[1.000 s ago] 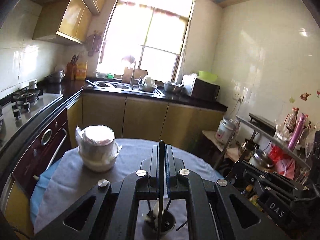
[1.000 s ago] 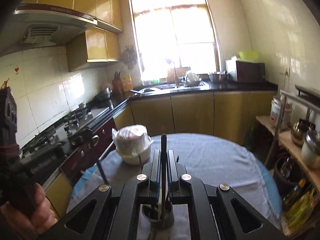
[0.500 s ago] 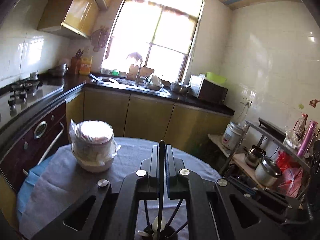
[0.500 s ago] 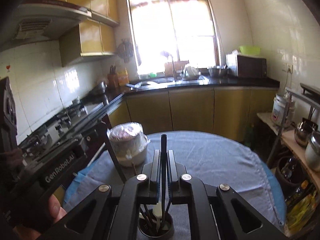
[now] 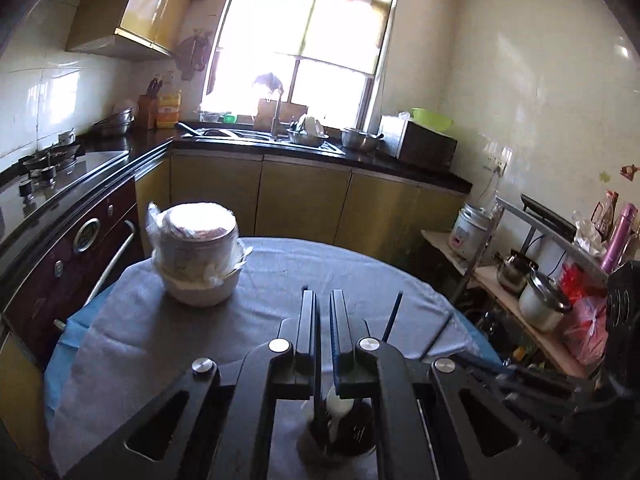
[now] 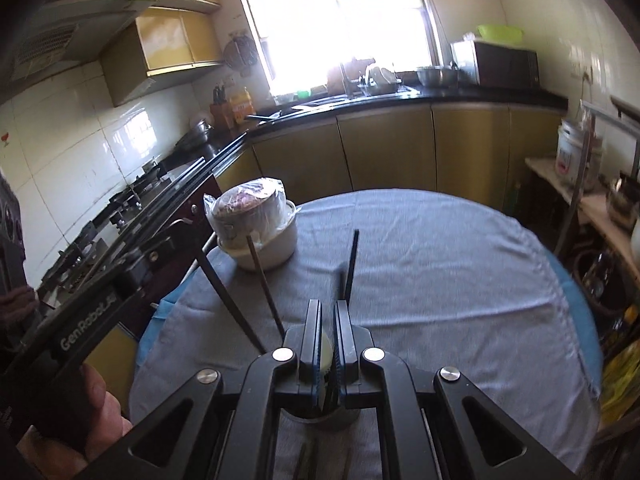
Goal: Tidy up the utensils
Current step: 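Open both tools and move them back over the remaining chopsticks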
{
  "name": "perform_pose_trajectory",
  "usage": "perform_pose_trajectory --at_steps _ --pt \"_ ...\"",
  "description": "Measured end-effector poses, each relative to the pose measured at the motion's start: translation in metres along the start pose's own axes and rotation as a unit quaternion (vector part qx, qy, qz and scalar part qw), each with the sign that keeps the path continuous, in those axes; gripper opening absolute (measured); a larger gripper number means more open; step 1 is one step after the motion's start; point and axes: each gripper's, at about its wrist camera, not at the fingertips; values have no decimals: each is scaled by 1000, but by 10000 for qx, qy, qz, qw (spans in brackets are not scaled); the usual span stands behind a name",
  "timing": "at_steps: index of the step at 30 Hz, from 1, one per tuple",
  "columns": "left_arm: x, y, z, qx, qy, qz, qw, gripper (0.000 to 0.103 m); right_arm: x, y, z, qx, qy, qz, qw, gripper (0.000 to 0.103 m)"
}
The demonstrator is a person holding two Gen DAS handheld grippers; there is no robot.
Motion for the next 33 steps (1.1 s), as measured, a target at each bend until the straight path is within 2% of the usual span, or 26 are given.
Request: perform_pose_trajectory --at_steps 2,4,6,9,13,17,21,25,29,33 --pt "-14 -10 -7 33 53 -18 10000 21 -8 -9 8 91 36 -7 10000 11" --pt "-30 -25 -15 105 252 20 9996 47 -15 -20 17 214 142 -2 9997 16" --pt "-45 -42 -22 209 409 33 9989 53 -24 -35 29 387 195 -1 9991 20" --pt "-58 -69 -30 311 715 -179 9968 61 -30 -60 42 591 238 -78 9979 22" --pt "-75 -108 -48 82 1036 -639 9925 62 -30 -92 49 760 345 -331 9960 23" --pt "-94 -130 -54 -20 1250 -927 9878 63 -35 -113 41 718 407 -509 9953 22" --pt "-121 -135 -52 -39 1306 -911 9872 68 -54 -126 25 534 456 -515 9962 22" --pt "-148 -143 -47 85 1544 -877 9841 70 -74 -139 13 422 511 -479 9967 23" --pt "-162 -157 -42 262 1806 -954 9786 72 -85 -155 7 350 493 -532 9968 32" --pt "-170 -168 -39 337 1807 -1007 9778 72 -90 -170 3 284 466 -613 9966 32"
Point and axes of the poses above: each gripper's, at about its wrist camera, not at the fingertips, and x roughly the way its jaws point, z to its right, y to its top, and after that the axes turned 4 degrees about -z, right-handed
